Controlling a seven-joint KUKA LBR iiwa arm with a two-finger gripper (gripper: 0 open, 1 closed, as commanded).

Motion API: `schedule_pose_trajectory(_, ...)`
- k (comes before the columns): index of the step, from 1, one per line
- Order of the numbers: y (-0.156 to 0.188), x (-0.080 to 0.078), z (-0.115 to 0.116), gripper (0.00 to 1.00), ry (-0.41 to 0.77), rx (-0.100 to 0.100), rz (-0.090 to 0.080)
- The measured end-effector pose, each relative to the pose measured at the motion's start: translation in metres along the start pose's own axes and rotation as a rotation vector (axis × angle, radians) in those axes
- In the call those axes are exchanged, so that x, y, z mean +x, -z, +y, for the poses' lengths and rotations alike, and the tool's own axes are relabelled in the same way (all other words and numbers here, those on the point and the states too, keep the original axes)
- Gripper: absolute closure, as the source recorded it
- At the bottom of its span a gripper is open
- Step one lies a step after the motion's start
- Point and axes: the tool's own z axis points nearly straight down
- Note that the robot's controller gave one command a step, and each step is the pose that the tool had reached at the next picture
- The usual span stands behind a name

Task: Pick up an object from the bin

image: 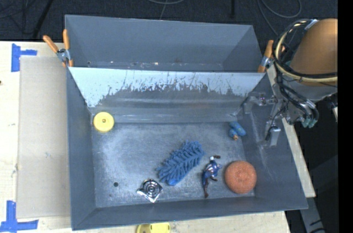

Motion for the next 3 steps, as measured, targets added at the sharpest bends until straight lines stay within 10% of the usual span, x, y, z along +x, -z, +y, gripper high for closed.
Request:
schedule_pose_trajectory(1,-0.033,0.055,0.007,0.00,0.146,-0.002,0.004)
schedule_pose_trajectory(2,-0.054,0.065,0.000,0.00,0.307,-0.002,0.004)
schedule_pose_trajectory(3,-0.125,0.098,0.002,0.00,0.222,0.000,-0.008)
